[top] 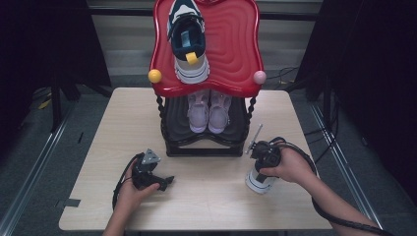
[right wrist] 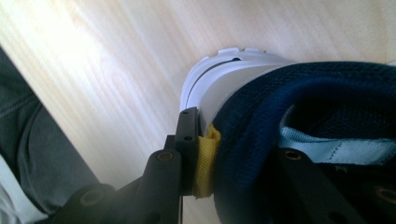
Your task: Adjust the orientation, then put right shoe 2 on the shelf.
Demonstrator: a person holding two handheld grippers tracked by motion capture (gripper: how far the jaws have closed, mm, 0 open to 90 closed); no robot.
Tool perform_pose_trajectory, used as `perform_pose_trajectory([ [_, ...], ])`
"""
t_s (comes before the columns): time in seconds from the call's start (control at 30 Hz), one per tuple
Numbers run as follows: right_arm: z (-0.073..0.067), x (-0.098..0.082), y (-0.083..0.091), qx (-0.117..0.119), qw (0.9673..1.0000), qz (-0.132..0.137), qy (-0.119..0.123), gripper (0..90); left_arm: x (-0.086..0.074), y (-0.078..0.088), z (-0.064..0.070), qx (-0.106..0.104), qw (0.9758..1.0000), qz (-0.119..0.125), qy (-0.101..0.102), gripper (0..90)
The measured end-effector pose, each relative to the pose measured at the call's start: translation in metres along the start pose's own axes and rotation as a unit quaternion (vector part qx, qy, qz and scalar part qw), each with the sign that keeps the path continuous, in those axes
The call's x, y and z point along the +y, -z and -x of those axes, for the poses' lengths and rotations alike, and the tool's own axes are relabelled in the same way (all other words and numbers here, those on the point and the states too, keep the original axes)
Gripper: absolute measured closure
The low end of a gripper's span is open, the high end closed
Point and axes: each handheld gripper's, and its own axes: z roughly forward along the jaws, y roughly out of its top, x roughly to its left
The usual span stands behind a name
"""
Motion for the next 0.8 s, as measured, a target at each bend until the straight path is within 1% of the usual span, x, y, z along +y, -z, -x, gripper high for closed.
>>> perform_pose_trajectory([
  [0.1, -0.002, -0.003, 0.008, -0.001, 0.9999, -0.002, 0.012, 72.2, 0.0, 0.0, 0.0, 0.0, 1.0, 0.0, 0.0, 0.0],
  [0.17, -0.004, -0.005, 0.015, -0.005, 0.9997, 0.002, 0.023, 72.2, 0.0, 0.0, 0.0, 0.0, 1.0, 0.0, 0.0, 0.0],
  [0.2, -0.003, -0.007, 0.018, -0.01, 0.9992, 0.002, 0.038, 72.2, 0.0, 0.0, 0.0, 0.0, 1.0, 0.0, 0.0, 0.0],
  [0.23, -0.005, -0.007, 0.023, -0.002, 0.9993, 0.005, 0.036, 72.3, 0.0, 0.0, 0.0, 0.0, 1.0, 0.0, 0.0, 0.0],
  [0.27, -0.005, -0.008, 0.026, -0.006, 0.9992, 0.005, 0.039, 72.3, 0.0, 0.0, 0.0, 0.0, 1.0, 0.0, 0.0, 0.0],
  [0.37, -0.008, -0.011, 0.04, -0.003, 0.9976, 0.01, 0.069, 72.4, 0.0, 0.0, 0.0, 0.0, 1.0, 0.0, 0.0, 0.0],
  [0.4, -0.01, -0.011, 0.045, -0.004, 0.997, 0.007, 0.077, 72.4, 0.0, 0.0, 0.0, 0.0, 1.0, 0.001, 0.0, 0.0],
  [0.43, -0.012, -0.012, 0.051, -0.004, 0.9966, 0.008, 0.082, 72.4, 0.0, 0.0, 0.0, 0.0, 1.0, 0.004, 0.004, 0.0],
  [0.5, -0.012, -0.013, 0.063, -0.01, 0.9945, 0.004, 0.105, 72.4, 0.0, 0.0, 0.0, 0.001, 1.0, 0.003, 0.001, 0.0],
  [0.57, -0.015, -0.014, 0.077, -0.014, 0.9942, -0.004, 0.106, 72.4, 0.0, 0.0, 0.0, 0.001, 1.0, 0.003, 0.002, 0.0],
  [0.6, -0.014, -0.014, 0.082, -0.018, 0.9932, -0.005, 0.115, 72.4, 0.0, 0.0, 0.0, 0.001, 1.0, 0.003, 0.002, 0.0],
  [0.63, -0.016, -0.015, 0.089, -0.024, 0.993, -0.013, 0.115, 72.5, 0.0, 0.0, 0.0, 0.001, 1.0, 0.002, 0.001, 0.0],
  [0.67, -0.016, -0.015, 0.097, -0.027, 0.9919, -0.015, 0.123, 72.5, 0.0, 0.0, 0.0, 0.001, 1.0, 0.002, 0.001, 0.0],
  [0.7, -0.017, -0.016, 0.106, -0.029, 0.9919, -0.019, 0.122, 72.5, 0.0, 0.0, 0.0, 0.001, 1.0, 0.002, 0.001, 0.0],
  [0.73, -0.018, -0.016, 0.119, -0.036, 0.991, -0.02, 0.127, 72.6, 0.0, 0.0, 0.0, 0.001, 1.0, 0.002, 0.001, 0.0],
  [0.77, -0.019, -0.016, 0.126, -0.04, 0.99, -0.022, 0.133, 72.6, 0.0, 0.0, 0.0, 0.001, 1.0, 0.002, 0.002, 0.0],
  [0.8, -0.02, -0.016, 0.137, -0.044, 0.9899, -0.021, 0.133, 72.6, 0.0, 0.0, 0.0, 0.001, 1.0, 0.002, 0.002, 0.0],
])
